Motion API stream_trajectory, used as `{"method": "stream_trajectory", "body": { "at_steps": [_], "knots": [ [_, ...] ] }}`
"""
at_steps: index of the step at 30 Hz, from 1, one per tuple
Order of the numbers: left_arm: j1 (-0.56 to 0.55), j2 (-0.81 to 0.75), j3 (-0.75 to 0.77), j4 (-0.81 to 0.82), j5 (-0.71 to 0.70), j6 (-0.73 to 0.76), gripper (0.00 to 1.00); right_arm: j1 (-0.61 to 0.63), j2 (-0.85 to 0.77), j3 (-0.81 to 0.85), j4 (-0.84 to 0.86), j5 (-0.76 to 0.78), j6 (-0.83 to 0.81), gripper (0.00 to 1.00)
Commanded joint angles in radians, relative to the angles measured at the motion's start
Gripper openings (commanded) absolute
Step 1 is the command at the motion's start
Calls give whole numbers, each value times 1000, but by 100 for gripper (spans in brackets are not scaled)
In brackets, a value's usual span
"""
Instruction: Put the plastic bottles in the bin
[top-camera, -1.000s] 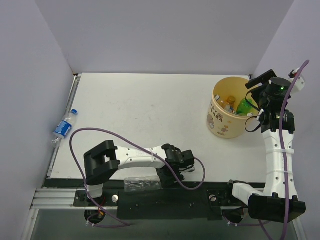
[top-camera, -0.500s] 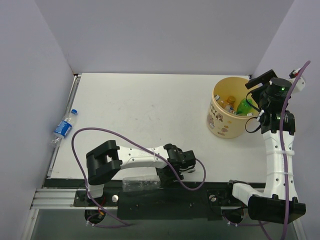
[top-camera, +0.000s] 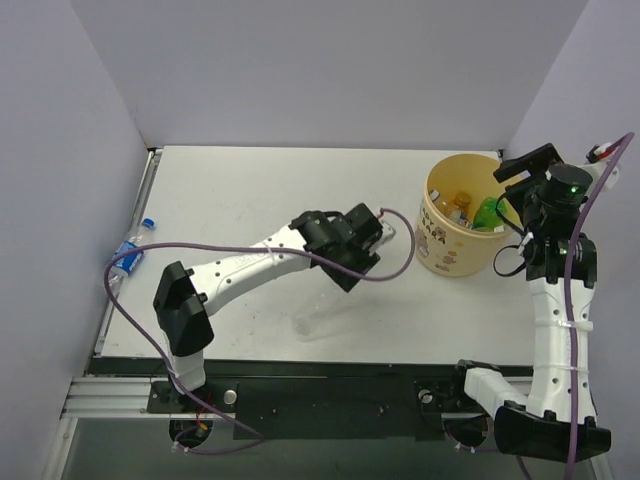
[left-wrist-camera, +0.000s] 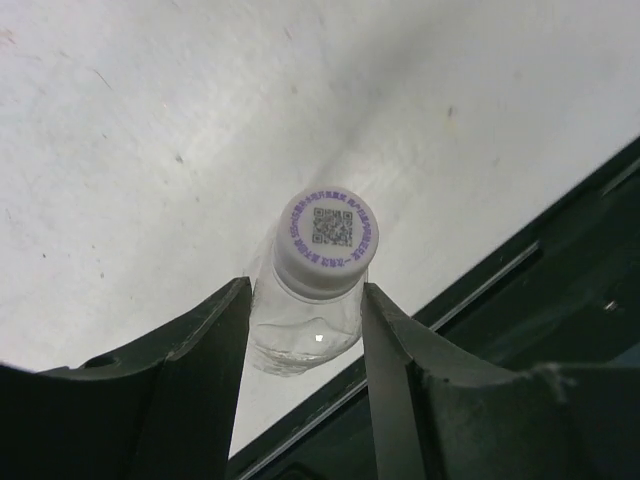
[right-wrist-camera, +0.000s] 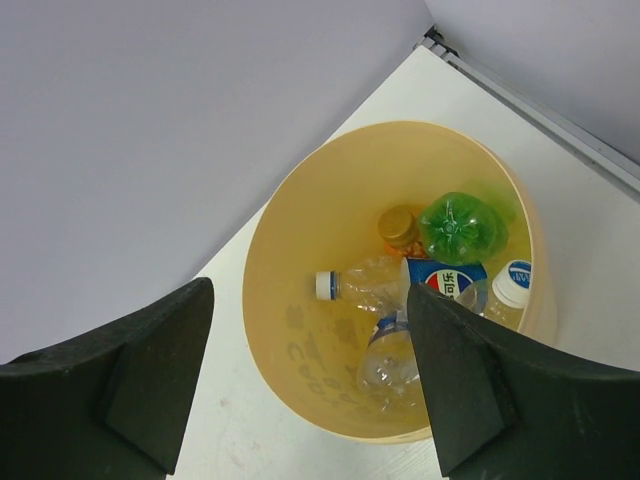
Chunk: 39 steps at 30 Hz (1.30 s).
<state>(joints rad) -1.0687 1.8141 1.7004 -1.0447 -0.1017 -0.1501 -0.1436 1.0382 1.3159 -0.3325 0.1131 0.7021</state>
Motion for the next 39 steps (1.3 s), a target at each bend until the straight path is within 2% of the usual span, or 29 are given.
{"method": "stream_trajectory", "body": {
  "at_steps": [1, 6, 10, 12, 13, 16, 17, 18, 19, 20, 23, 28, 34, 39],
  "knots": [
    [120, 121, 166, 97, 147, -138, 19, -2, -55, 8, -37, -33, -12, 73],
    [217, 247, 234, 219, 354, -320, 19, 24, -122, -76, -86, -76, -19, 73],
    [259, 338, 245, 267, 407, -388, 26, 117, -159, -158, -138, -70, -48, 72],
    [263, 369, 254, 255, 401, -390, 35, 220, -165, -193, -171, -38, -65, 72],
    [266, 381, 255, 250, 398, -390, 43, 273, -168, -223, -184, -30, -69, 72],
    [282, 372, 225, 259, 395, -399, 56, 375, -190, -309, -181, -50, -75, 73],
    [286, 361, 216, 265, 398, -401, 66, 431, -191, -351, -181, -38, -76, 73],
    [295, 350, 197, 271, 398, -401, 70, 459, -198, -372, -183, -12, -72, 73],
    [300, 329, 180, 275, 392, -399, 83, 519, -201, -397, -183, 0, -59, 75],
    [312, 314, 173, 275, 389, -396, 91, 545, -199, -411, -183, 16, -50, 75],
    [348, 240, 153, 253, 356, -381, 93, 659, -173, -448, -159, 48, -13, 79],
    [467, 95, 101, 221, 324, -371, 94, 749, -83, -486, -76, 86, 45, 80],
    [647, -102, -68, 224, 312, -362, 96, 774, 91, -529, 64, 30, 170, 82],
    [779, -240, -191, 250, 332, -368, 97, 789, 227, -544, 81, 7, 264, 84]
  ]
}}
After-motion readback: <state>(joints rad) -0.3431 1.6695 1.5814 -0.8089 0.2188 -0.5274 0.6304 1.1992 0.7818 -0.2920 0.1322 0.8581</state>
